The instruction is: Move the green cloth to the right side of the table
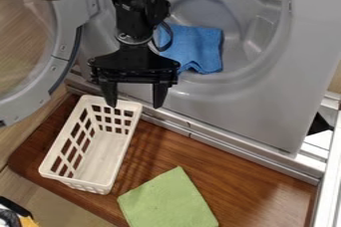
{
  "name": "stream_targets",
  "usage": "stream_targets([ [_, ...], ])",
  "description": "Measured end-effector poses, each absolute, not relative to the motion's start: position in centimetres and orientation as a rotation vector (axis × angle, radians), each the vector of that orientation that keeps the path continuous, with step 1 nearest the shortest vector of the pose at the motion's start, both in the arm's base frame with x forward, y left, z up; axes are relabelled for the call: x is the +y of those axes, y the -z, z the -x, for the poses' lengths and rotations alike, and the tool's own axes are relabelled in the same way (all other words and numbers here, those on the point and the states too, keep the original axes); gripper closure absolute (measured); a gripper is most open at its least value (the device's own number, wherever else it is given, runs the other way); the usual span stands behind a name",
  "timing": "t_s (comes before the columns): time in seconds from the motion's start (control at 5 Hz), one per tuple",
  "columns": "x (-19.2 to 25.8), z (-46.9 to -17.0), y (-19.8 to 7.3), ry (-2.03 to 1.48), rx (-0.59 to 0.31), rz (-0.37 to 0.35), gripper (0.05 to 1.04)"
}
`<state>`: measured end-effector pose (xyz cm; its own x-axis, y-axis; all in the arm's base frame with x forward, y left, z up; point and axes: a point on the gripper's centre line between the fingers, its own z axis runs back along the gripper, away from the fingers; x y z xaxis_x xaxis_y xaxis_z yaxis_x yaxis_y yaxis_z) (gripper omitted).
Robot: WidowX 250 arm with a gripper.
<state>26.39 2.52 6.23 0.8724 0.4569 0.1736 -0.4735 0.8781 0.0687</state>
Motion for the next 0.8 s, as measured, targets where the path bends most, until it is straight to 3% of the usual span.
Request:
stream_targets([
  [0.2, 2.4, -25.9, -5.6, -0.488, -0.128, -0.116, 0.084],
  [0.8, -3.1, -19.4, -2.6, -0.411, -0.097, -0.080, 0.084],
])
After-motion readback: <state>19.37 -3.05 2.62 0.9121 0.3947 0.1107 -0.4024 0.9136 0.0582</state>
